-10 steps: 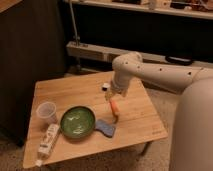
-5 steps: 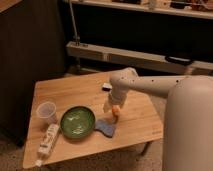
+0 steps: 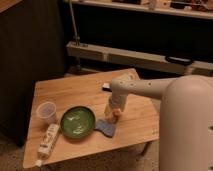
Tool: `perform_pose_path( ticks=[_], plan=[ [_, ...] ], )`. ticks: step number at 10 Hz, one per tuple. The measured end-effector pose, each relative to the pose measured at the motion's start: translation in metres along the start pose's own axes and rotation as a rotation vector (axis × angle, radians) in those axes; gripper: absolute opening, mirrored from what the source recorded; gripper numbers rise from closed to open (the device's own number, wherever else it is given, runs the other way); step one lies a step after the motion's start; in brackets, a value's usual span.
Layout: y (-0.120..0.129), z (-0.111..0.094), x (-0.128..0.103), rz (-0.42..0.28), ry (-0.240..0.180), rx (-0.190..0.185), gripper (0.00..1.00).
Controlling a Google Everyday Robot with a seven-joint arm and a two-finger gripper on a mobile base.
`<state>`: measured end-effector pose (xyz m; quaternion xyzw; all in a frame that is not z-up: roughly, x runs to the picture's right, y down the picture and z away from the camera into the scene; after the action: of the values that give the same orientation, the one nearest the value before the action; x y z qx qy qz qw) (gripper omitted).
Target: Place the pepper in the ceramic bowl
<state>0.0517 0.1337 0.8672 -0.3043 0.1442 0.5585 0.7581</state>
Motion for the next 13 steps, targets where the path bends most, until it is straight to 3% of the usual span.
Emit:
perform_pose_path(
  ticks=[4,5,8,11,13],
  plan=[
    [-0.019,0.009,-0.003,0.008,0.024,0.01,0.64],
    [-0.017,0.012,-0.007,0.001,0.03,0.004,0.59],
    [-0.016,0.015,-0.008,-0.002,0.04,-0.009,0.3],
    [-0.005,0.005,-0.013,-0.009,0.041,-0.012,0.02],
    [0.007,-0.023,-0.02,-0.018,0.009,-0.02,0.0]
  ],
)
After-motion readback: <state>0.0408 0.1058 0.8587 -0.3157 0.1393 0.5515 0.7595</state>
